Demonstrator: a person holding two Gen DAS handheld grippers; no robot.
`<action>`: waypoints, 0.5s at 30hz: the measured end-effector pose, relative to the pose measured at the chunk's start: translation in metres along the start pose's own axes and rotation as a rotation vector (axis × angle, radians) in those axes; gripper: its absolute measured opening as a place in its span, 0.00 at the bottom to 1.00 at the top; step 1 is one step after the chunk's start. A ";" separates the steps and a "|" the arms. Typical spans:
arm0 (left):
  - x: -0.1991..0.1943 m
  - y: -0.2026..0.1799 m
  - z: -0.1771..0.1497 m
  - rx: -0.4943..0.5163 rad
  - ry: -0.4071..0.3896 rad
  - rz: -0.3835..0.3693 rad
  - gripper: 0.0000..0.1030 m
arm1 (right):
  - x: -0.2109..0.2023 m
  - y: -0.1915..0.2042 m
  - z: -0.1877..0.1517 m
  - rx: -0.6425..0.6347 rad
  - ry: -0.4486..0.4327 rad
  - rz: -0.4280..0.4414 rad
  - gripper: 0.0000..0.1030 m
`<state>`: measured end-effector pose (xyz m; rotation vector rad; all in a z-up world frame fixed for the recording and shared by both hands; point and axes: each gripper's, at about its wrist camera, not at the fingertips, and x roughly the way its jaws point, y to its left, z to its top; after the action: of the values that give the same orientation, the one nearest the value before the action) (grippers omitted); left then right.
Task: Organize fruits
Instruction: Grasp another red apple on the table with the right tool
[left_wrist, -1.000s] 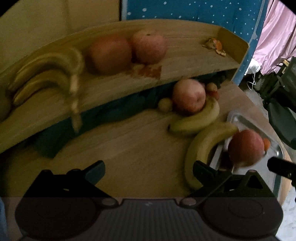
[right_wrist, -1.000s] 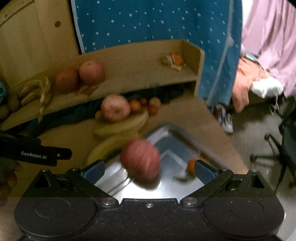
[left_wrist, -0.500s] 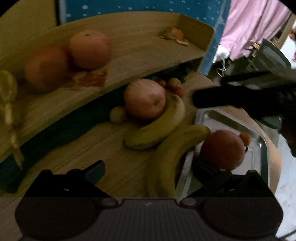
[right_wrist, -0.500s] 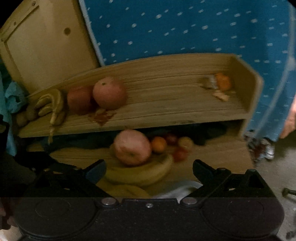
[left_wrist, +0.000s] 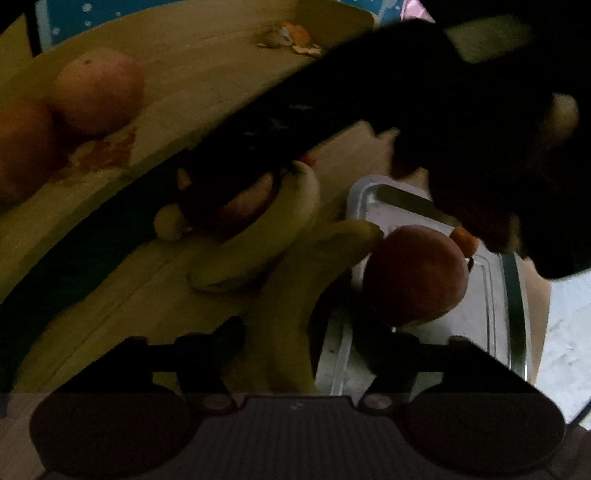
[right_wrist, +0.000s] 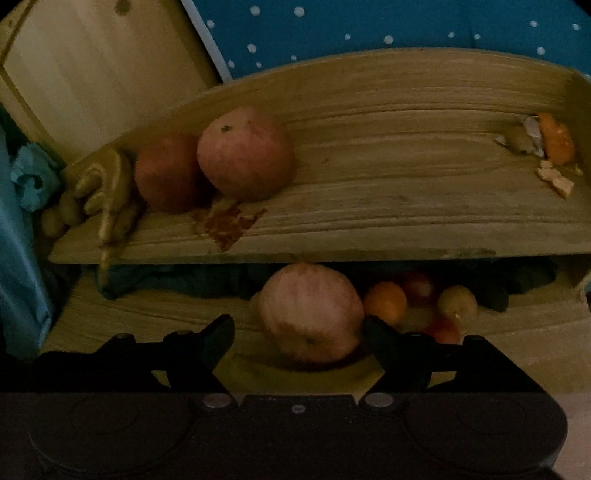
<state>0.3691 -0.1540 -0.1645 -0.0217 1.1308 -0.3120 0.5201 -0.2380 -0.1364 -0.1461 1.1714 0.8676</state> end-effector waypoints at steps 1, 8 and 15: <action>0.001 -0.002 -0.001 0.008 -0.004 0.005 0.62 | 0.003 -0.001 0.002 -0.002 0.001 0.004 0.77; 0.006 -0.003 0.007 0.038 -0.009 0.006 0.63 | 0.016 0.010 0.012 -0.037 0.052 -0.008 0.70; 0.006 0.004 0.010 0.057 -0.015 -0.025 0.61 | 0.028 0.010 0.010 -0.027 0.089 0.010 0.70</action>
<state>0.3808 -0.1529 -0.1660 0.0121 1.1069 -0.3653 0.5240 -0.2118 -0.1526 -0.2031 1.2446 0.8938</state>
